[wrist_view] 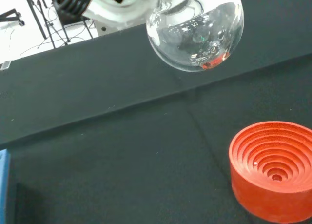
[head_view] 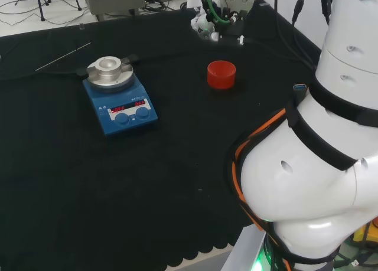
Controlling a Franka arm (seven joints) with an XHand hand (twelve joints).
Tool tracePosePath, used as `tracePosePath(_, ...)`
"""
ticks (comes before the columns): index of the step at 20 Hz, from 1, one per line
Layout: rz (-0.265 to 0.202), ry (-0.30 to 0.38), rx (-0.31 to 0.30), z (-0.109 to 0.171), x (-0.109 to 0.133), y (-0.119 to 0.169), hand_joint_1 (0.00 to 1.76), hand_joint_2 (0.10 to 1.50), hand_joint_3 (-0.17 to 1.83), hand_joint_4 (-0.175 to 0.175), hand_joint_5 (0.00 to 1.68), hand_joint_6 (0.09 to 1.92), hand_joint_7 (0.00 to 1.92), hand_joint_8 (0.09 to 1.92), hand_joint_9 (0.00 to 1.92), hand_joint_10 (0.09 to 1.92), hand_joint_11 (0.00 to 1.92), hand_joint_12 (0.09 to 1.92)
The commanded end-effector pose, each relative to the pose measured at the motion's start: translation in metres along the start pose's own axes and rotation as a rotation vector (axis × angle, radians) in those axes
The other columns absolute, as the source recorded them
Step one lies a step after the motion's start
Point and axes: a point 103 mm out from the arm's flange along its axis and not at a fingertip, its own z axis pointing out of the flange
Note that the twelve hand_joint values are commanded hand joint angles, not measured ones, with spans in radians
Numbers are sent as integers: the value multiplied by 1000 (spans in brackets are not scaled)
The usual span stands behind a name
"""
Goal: Place the round-bottom flask on the heater.
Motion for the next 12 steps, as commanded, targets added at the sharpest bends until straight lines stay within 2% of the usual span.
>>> tracePosePath(1,-28,-19,14,-4,28,-19,1090,804,472,175,1146,822,491,637,689,594,297,1293)
tracePosePath(6,-63,-13,25,-7,37,-21,1091,803,474,175,1147,820,490,637,689,594,296,1294)
tracePosePath(12,-115,-27,29,-11,75,-29,1091,801,477,175,1149,818,490,637,688,594,296,1295)
